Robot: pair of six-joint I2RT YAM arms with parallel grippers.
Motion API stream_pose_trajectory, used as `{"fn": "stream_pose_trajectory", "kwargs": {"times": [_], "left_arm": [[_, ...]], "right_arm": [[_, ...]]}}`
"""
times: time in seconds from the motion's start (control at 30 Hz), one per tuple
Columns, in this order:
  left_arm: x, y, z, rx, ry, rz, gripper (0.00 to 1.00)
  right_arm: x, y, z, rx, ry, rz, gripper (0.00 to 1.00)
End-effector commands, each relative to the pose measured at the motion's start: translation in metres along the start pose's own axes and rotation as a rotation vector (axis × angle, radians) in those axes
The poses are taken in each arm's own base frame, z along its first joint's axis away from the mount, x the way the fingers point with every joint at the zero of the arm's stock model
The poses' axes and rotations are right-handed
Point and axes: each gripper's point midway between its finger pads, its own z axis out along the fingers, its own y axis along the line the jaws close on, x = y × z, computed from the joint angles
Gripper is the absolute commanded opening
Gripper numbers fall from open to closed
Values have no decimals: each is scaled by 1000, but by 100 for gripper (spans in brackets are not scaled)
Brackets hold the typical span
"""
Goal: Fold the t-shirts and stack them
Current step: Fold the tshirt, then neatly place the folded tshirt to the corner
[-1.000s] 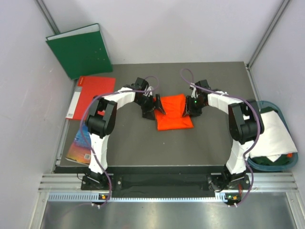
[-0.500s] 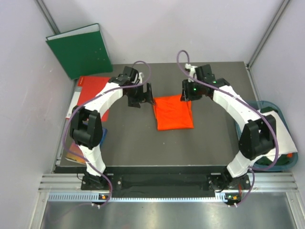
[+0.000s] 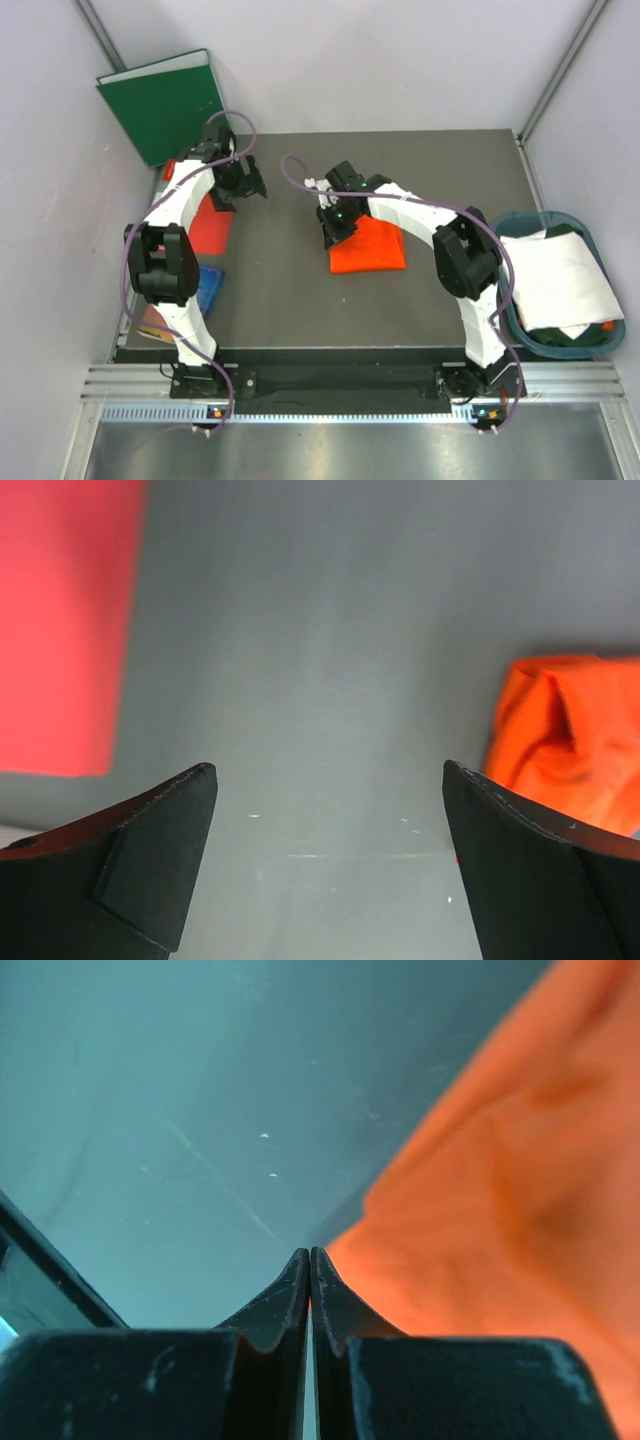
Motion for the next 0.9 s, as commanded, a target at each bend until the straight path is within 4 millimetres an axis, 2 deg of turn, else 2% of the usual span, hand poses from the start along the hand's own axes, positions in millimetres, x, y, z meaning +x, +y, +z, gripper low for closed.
{"fn": "stream_pose_trajectory", "kwargs": {"times": [0.0,0.13,0.33,0.47,0.53,0.57,0.63,0.67,0.73,0.77,0.83,0.87], "left_arm": [[-3,16,-5,-54,6,-14,99],[4,17,-1,-42,35,-19,99],[16,15,4,-11,62,-39,99],[22,14,4,7,72,-38,99],[23,13,3,13,70,-34,99],[23,13,3,16,71,-31,99],[25,13,3,21,78,-22,99],[26,13,4,21,83,-19,99],[28,13,4,24,88,-12,99],[29,14,5,24,91,-11,99],[30,13,6,29,95,-12,99],[29,12,7,36,95,-13,99]], "right_arm": [[-12,13,-1,-43,-17,-35,0],[11,0,22,-23,45,4,0],[30,-23,49,46,85,60,0],[41,-48,55,103,112,122,0],[41,-67,48,140,102,179,0],[43,-83,43,162,90,217,0],[41,-99,34,187,63,278,0],[42,-117,27,206,49,317,0],[43,-134,19,238,34,358,0],[46,-151,12,269,29,386,0],[47,-166,3,299,17,404,0],[51,-181,-5,343,15,421,0]]}}
